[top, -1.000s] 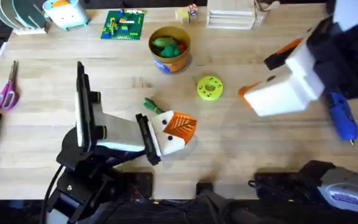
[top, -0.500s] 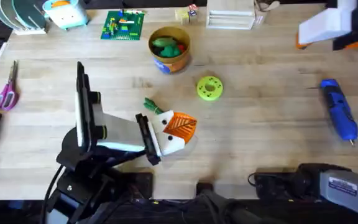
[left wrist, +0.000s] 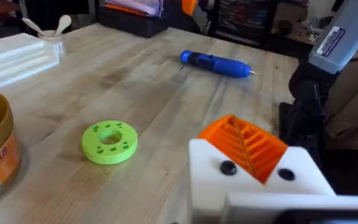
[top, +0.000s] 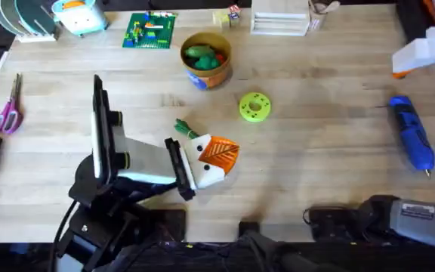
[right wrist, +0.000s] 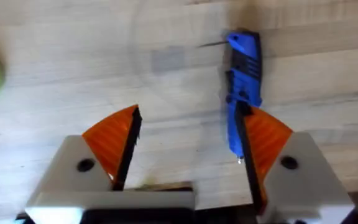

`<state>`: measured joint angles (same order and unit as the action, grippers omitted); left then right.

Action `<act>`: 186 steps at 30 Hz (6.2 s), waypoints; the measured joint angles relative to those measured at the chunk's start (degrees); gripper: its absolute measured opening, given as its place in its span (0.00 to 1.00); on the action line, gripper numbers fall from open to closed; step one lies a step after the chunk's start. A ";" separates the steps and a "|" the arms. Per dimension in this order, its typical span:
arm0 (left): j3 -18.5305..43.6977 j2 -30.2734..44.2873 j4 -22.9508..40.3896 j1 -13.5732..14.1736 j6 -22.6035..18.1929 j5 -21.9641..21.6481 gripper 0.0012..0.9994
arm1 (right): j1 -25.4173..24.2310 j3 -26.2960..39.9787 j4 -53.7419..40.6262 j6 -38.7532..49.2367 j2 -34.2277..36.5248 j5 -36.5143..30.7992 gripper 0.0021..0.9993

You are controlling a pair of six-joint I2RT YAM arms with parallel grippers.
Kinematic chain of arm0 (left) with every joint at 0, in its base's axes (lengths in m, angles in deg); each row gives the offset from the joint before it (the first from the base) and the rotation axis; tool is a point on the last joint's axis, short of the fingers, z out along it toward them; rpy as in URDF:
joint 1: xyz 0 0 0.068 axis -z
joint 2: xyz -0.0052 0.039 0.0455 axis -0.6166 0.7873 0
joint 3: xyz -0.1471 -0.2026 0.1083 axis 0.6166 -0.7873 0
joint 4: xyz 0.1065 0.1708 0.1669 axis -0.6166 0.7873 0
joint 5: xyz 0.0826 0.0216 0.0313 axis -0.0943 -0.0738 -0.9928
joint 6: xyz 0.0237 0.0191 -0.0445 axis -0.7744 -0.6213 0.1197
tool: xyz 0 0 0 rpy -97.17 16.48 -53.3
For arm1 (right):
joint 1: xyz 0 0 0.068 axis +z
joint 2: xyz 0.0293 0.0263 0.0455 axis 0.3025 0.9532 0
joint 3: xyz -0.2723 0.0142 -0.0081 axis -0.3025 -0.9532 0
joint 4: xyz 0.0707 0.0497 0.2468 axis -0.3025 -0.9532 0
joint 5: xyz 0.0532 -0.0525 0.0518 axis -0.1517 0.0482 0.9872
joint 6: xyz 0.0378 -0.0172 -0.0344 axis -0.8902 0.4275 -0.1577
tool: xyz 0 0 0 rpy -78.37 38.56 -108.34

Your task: Pick up the gripper from the table and insert it into the empty holder that is missing its gripper. Then pick up a screw, insert it into the mounting hole, and use the screwdriver to tighten it. Finally, clean up the table by picking up the vegetable and placing it into the bucket.

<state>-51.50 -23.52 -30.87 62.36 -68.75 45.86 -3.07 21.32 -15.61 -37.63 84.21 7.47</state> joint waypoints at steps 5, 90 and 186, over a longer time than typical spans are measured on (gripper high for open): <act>0.00 0.00 0.01 0.00 0.00 0.00 0.01 | -1.65 -0.51 -1.31 5.05 6.17 -6.22 0.91; 0.00 0.00 -0.20 0.00 -0.02 -3.45 0.00 | -15.34 -8.56 15.15 18.54 25.96 -4.19 0.25; 0.00 -0.01 -0.22 0.00 -0.02 -3.99 0.00 | 52.99 -41.96 89.18 -22.12 -38.16 36.33 0.14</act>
<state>-51.50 -23.53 -31.09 62.36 -68.77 41.87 49.92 -20.63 73.56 -59.76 46.05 43.80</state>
